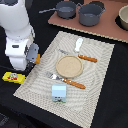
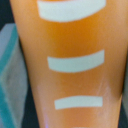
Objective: Interact with the objects in diverse but meaningful ways.
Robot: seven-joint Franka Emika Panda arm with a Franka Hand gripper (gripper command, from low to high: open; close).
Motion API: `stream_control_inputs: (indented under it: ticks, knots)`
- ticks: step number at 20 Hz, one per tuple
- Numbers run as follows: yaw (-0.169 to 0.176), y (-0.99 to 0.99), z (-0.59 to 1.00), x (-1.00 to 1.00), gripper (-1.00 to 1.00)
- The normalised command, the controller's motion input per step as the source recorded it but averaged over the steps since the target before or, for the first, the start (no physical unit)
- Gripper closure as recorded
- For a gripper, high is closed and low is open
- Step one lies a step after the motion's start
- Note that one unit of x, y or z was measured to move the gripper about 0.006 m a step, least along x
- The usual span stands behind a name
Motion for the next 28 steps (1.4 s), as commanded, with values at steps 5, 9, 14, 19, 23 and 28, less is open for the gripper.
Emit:
stream_control_inputs:
  ticks: [5,9,14,19,23,28]
  knots:
    - [0.0,0.32,1.0,0.5,1.0]
    - [0.0,0.34,1.0,0.99,1.0]
    - [0.0,0.21,0.96,1.0,1.0]
    - [0.0,0.03,0.79,1.0,1.0]
    - [0.0,0.0,0.32,1.0,1.0]
    - [0.0,0.0,0.06,1.0,1.0]
